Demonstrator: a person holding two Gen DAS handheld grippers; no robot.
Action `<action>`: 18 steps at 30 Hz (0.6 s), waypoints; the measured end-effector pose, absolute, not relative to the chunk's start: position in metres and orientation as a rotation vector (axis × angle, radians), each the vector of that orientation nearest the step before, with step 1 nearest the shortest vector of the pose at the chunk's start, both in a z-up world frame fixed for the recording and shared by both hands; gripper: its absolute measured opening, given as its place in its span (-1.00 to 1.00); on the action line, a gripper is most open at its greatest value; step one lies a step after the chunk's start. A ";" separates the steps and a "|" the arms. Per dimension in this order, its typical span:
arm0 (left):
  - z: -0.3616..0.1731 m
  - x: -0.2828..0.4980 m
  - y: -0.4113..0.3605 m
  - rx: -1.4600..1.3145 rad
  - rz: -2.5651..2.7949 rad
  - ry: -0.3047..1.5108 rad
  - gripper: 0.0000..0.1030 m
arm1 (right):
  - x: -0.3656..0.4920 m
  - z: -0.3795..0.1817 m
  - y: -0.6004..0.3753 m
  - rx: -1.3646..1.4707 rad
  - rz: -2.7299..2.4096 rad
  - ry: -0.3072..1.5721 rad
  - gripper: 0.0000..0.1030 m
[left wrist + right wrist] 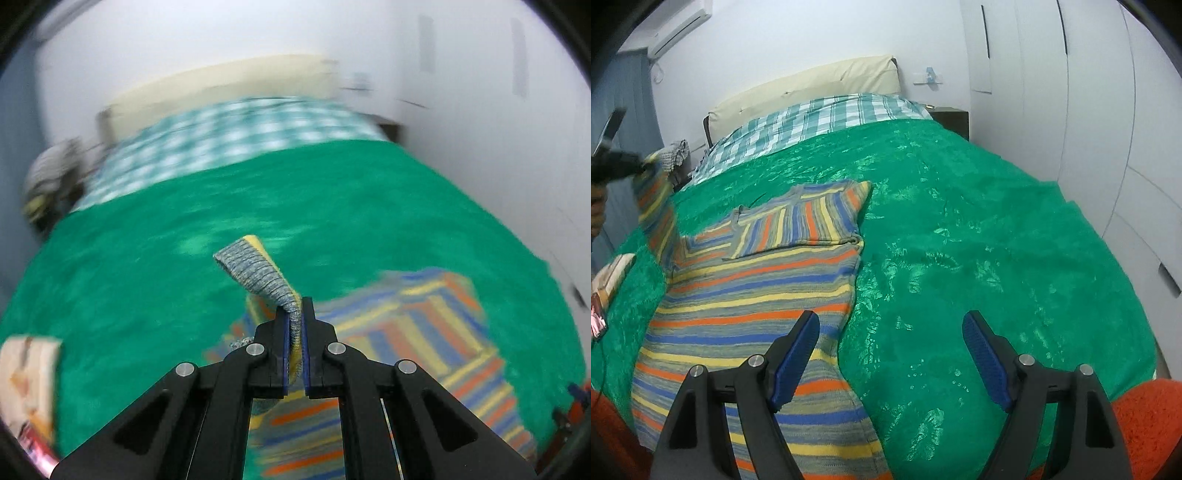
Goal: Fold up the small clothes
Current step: 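Grasp the opposite sweater side with the left gripper and fold it inward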
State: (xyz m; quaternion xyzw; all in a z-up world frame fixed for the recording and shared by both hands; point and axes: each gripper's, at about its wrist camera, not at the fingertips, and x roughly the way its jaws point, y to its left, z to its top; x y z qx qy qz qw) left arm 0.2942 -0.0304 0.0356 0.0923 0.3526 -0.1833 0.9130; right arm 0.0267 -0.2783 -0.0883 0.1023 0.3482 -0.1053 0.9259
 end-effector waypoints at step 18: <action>-0.145 0.190 0.074 -0.089 -0.078 1.097 0.55 | 0.037 -0.097 -0.283 0.326 -0.088 0.789 0.54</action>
